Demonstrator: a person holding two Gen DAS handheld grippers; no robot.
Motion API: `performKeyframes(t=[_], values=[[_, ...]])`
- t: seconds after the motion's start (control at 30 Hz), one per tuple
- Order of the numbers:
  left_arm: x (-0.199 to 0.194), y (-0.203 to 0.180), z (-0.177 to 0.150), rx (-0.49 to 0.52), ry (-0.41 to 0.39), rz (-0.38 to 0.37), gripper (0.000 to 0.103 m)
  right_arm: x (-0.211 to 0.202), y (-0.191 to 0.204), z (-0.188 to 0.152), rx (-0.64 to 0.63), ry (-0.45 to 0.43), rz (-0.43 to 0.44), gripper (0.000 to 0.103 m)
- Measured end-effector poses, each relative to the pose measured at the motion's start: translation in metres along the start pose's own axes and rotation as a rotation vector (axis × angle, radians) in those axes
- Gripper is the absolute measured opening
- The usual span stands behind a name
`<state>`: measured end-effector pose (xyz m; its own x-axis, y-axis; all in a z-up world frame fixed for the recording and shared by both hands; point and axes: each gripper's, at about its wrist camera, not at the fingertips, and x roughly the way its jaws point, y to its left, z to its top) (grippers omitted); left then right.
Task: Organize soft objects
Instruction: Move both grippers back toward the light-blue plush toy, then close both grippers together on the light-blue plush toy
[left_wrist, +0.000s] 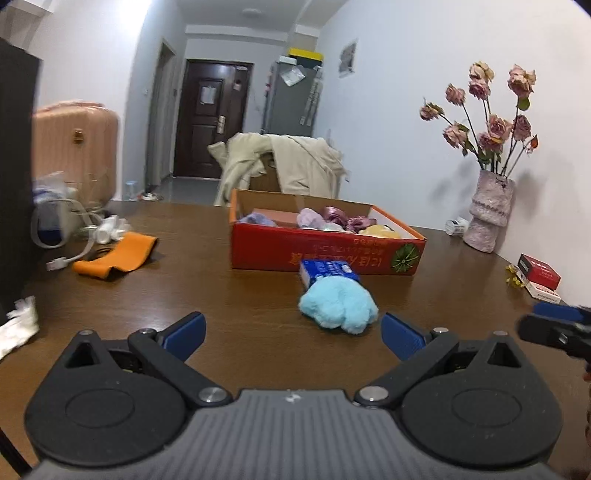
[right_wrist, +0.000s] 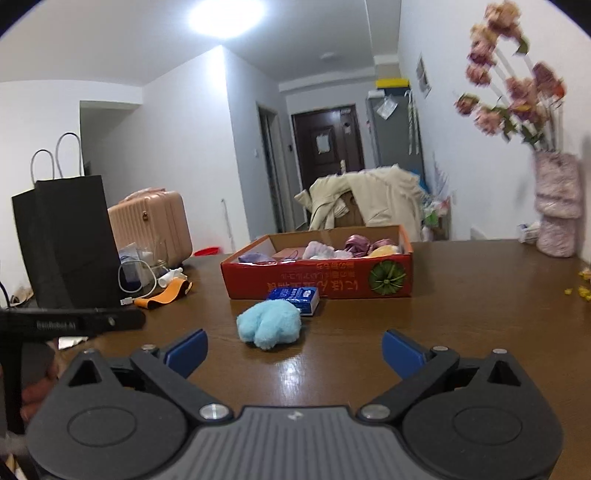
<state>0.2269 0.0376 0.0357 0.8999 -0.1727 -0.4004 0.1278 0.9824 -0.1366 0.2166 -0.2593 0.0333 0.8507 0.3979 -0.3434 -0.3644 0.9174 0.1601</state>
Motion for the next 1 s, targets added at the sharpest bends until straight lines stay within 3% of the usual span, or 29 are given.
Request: performKeyframes(t=[0.03,0.13,0.23,0.3,0.4,0.47,0.7,0.8,1.0], values=[[0.012,0.000,0.004,0.007,0.008,-0.008,0.103,0.013,-0.002,0.007,-0.001,0.015,0.010,0.092],[0.050,-0.001,0.017,0.007,0.062,-0.005,0.103,0.057,-0.010,0.026,0.005,0.063,0.026,0.084],[0.088,0.005,0.025,-0.035,0.121,-0.070,0.100,0.107,-0.018,0.038,0.050,0.137,0.082,0.074],[0.111,0.010,0.025,-0.058,0.164,-0.113,0.079,0.138,-0.017,0.040,0.036,0.175,0.103,0.065],[0.136,0.019,0.019,-0.124,0.231,-0.180,0.062,0.177,-0.015,0.039,0.051,0.199,0.113,0.058],[0.143,0.026,0.013,-0.173,0.244,-0.201,0.057,0.193,-0.017,0.036,0.086,0.202,0.118,0.054],[0.152,0.031,0.002,-0.218,0.260,-0.266,0.031,0.213,-0.027,0.012,0.172,0.261,0.169,0.049],[0.152,0.033,0.002,-0.231,0.252,-0.280,0.025,0.214,-0.032,0.010,0.213,0.260,0.205,0.039],[0.152,0.031,0.002,-0.222,0.250,-0.280,0.023,0.210,-0.027,0.009,0.192,0.248,0.208,0.037]])
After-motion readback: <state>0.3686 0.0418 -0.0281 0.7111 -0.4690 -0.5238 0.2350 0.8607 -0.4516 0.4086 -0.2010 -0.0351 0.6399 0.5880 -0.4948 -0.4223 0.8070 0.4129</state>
